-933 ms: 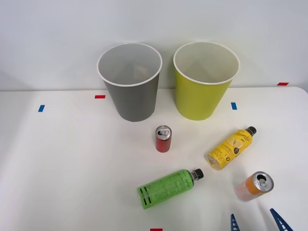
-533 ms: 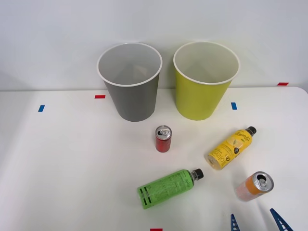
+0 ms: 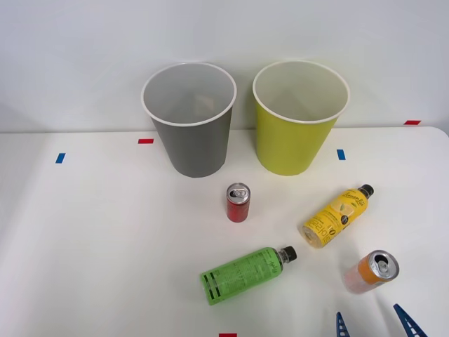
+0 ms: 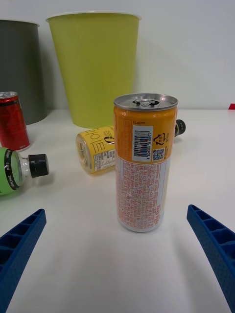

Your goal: Put cans in the gray bin, plastic bottles in the light green bin

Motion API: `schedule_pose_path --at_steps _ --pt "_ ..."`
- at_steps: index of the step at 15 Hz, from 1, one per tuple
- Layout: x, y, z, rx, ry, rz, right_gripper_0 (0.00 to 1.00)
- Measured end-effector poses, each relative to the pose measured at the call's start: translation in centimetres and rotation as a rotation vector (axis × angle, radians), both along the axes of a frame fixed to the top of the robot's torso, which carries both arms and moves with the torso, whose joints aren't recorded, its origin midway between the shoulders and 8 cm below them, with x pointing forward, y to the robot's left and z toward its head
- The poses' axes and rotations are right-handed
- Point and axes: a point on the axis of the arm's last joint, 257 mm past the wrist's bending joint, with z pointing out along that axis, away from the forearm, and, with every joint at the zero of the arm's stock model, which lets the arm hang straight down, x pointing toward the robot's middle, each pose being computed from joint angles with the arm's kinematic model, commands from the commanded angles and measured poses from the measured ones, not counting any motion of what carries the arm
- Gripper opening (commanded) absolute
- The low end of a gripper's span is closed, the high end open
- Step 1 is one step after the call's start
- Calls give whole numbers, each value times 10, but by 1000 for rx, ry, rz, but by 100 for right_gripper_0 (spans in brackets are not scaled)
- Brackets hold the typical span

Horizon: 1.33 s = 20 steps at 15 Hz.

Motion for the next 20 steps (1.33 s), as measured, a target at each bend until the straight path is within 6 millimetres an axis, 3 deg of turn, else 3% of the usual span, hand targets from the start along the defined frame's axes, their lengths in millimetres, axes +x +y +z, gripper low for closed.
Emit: schedule_pose_path --at_steps 20 --pt "0 0 0 0 0 0 100"
